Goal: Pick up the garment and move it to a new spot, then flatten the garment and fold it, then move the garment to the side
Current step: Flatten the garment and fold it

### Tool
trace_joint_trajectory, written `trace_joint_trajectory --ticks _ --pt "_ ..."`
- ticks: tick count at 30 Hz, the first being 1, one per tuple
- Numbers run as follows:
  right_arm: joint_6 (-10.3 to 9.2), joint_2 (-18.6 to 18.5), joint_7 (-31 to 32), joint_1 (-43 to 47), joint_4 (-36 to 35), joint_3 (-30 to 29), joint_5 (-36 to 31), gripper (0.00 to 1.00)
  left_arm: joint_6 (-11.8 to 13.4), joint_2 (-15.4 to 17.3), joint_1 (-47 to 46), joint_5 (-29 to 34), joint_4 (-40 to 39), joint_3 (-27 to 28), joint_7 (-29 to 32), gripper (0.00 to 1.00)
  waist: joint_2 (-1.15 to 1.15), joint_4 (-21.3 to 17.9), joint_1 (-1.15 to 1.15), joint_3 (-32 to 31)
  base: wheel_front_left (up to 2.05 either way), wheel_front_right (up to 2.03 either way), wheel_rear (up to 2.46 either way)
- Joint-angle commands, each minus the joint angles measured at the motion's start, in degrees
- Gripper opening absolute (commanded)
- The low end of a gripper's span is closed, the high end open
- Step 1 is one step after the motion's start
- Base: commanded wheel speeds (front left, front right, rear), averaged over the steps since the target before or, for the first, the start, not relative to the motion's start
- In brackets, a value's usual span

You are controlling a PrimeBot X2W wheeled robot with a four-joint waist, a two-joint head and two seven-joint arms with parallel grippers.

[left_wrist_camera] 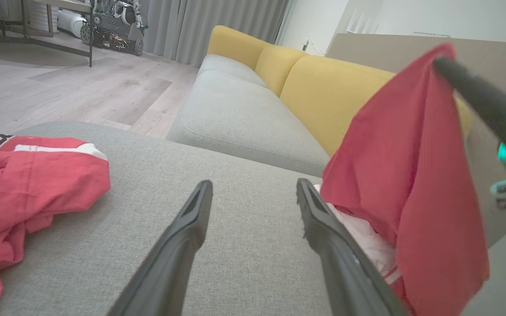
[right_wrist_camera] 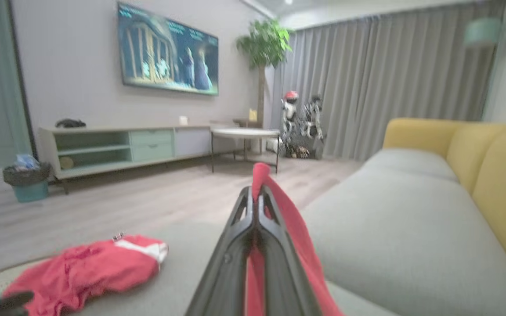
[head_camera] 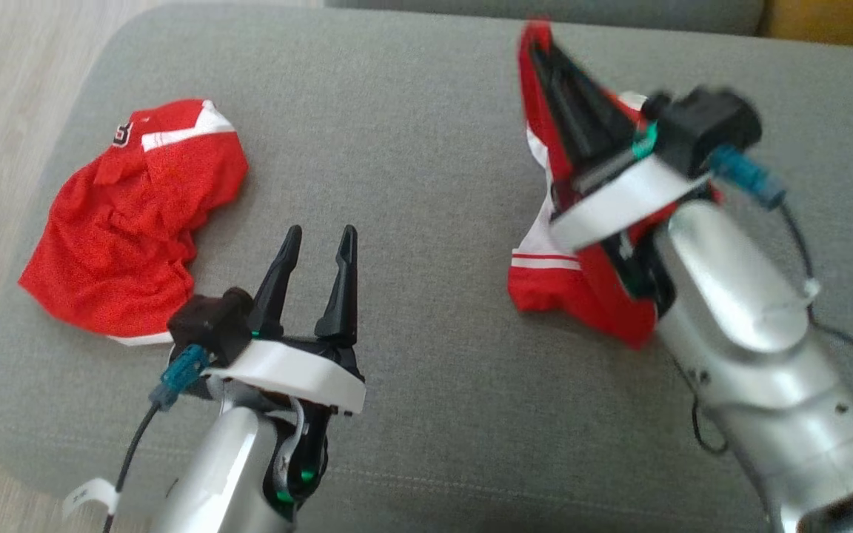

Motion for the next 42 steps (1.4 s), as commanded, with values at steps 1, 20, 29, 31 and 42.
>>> trace_joint_trajectory --ticks 1,20,29,31,42 --pt "0.43 0.82 -0.75 -3.22 -2.95 -0.54 0.98 0.00 0.36 0.31 -1.12 -0.38 -1.76 1.80 -0.70 1.00 0.00 -0.51 0.00 -0.50 0.00 0.00 0.00" --pt "0.43 -4.30 4.42 14.57 -3.37 -43.32 -2.31 0.00 0.79 0.31 -1.16 0.24 -2.76 3.56 -0.70 1.00 0.00 -6.12 0.00 1.45 0.00 0.00 0.00" --pt "0.43 0.22 9.02 15.64 1.50 -58.09 -16.50 1.00 0.25 0.31 -1.96 0.68 -1.54 3.27 -0.70 1.00 0.00 -8.40 0.00 1.75 0.00 0.00 0.00" --pt "0.43 1.17 9.06 15.17 1.05 -58.10 -17.71 1.00 0.23 0.31 -1.98 0.60 -1.35 3.20 -0.70 1.00 0.00 -8.60 0.00 1.39 0.00 0.00 0.00" --pt "0.43 3.27 3.35 21.85 -9.92 -39.88 -10.39 1.00 0.20 0.31 -1.10 0.54 -1.44 3.46 -0.70 1.00 0.00 -8.68 0.00 -1.00 0.00 0.00 0.00"
